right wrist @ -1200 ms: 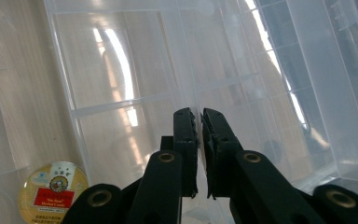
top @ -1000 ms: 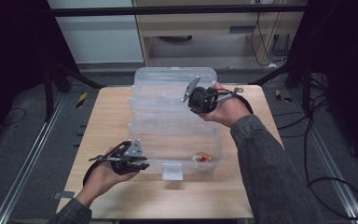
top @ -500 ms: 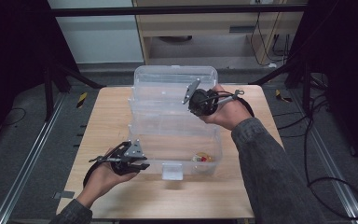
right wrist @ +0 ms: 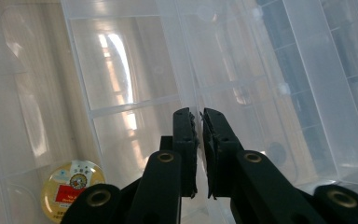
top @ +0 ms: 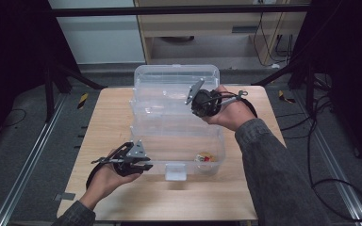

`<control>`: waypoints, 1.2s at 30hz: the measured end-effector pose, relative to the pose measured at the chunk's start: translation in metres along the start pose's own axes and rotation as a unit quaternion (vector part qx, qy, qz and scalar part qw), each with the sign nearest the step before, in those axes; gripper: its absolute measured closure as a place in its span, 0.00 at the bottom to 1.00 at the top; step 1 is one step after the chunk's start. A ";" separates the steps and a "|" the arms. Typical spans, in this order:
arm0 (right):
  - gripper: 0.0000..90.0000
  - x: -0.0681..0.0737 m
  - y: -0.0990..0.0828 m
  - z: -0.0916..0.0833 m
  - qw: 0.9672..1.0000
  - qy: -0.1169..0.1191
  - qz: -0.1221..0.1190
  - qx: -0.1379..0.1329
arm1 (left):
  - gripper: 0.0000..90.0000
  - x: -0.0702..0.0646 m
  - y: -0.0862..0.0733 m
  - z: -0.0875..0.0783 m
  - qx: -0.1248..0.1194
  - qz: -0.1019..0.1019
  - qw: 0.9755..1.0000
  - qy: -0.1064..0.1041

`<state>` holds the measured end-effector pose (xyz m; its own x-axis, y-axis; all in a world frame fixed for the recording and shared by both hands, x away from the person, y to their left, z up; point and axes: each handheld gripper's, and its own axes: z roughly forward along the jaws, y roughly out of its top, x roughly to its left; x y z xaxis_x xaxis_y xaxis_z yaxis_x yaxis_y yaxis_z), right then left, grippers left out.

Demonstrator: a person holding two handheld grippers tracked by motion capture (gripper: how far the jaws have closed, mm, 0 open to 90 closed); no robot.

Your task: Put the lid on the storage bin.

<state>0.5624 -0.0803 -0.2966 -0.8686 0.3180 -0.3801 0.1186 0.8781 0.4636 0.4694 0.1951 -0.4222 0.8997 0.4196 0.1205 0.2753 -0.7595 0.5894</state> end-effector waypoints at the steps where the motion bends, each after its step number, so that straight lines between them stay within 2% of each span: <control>1: 0.94 0.001 -0.001 -0.001 1.000 0.002 -0.001 -0.002 | 0.78 0.000 0.000 0.000 0.000 0.000 1.000 0.001; 11: 0.93 0.018 -0.006 -0.007 1.000 -0.014 -0.002 -0.013 | 0.78 0.000 -0.001 0.000 -0.004 0.001 1.000 0.001; 17: 0.93 0.025 -0.009 -0.011 1.000 -0.013 -0.002 -0.018 | 0.78 0.000 -0.001 0.000 -0.005 0.000 1.000 0.001; 36: 0.93 0.037 -0.016 -0.014 1.000 -0.011 -0.002 -0.027 | 0.77 0.000 -0.002 0.000 -0.009 -0.001 1.000 -0.001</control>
<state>0.5219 -0.0874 -0.3064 -0.8577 0.3236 -0.3995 0.0890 0.8588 0.5044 0.4687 0.1964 -0.4230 0.8994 0.4210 0.1176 0.2719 -0.7494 0.6037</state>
